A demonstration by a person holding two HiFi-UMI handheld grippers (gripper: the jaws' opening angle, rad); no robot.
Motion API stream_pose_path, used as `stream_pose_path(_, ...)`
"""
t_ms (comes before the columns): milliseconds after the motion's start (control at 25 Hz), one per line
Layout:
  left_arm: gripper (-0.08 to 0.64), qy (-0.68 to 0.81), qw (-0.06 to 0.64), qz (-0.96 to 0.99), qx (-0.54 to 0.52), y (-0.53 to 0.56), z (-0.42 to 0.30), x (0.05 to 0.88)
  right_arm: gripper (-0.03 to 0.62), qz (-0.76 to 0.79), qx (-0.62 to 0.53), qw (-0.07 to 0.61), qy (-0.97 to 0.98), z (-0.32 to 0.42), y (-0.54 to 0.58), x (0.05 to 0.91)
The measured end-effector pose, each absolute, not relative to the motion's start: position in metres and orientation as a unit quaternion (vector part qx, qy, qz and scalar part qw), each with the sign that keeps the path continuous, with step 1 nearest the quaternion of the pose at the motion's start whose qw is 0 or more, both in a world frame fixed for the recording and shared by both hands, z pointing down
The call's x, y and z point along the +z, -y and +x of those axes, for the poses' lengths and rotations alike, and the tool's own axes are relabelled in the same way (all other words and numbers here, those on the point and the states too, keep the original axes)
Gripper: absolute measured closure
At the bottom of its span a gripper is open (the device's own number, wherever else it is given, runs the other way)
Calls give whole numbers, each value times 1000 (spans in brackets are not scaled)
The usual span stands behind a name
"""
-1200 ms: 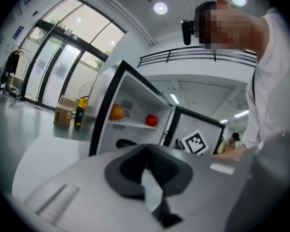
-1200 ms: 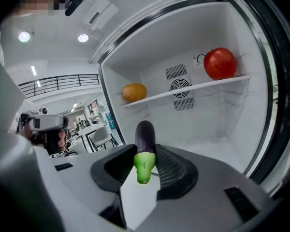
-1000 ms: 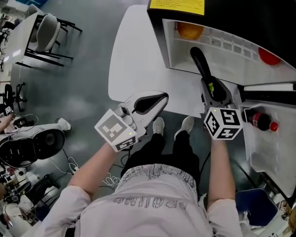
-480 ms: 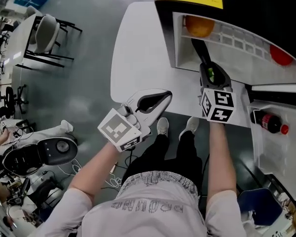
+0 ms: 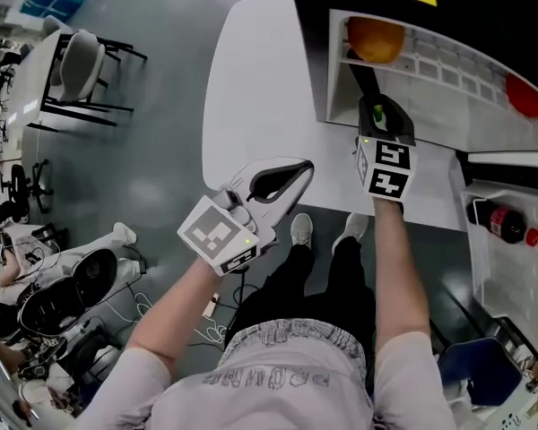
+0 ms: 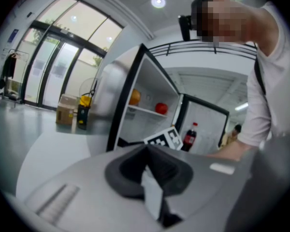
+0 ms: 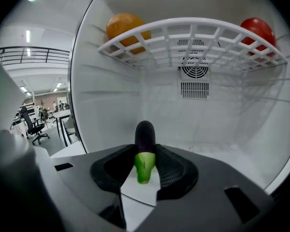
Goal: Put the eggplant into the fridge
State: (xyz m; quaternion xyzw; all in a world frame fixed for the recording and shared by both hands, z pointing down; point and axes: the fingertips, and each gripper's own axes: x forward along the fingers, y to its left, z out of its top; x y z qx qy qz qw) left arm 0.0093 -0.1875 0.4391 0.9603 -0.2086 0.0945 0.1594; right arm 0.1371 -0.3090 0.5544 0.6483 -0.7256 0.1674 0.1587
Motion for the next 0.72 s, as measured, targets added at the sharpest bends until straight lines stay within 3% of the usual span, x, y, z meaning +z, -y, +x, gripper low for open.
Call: stream_pose_path(720, 552, 215, 161, 959, 87, 194, -2, 462, 457, 666, 77, 275, 690, 131, 339, 584)
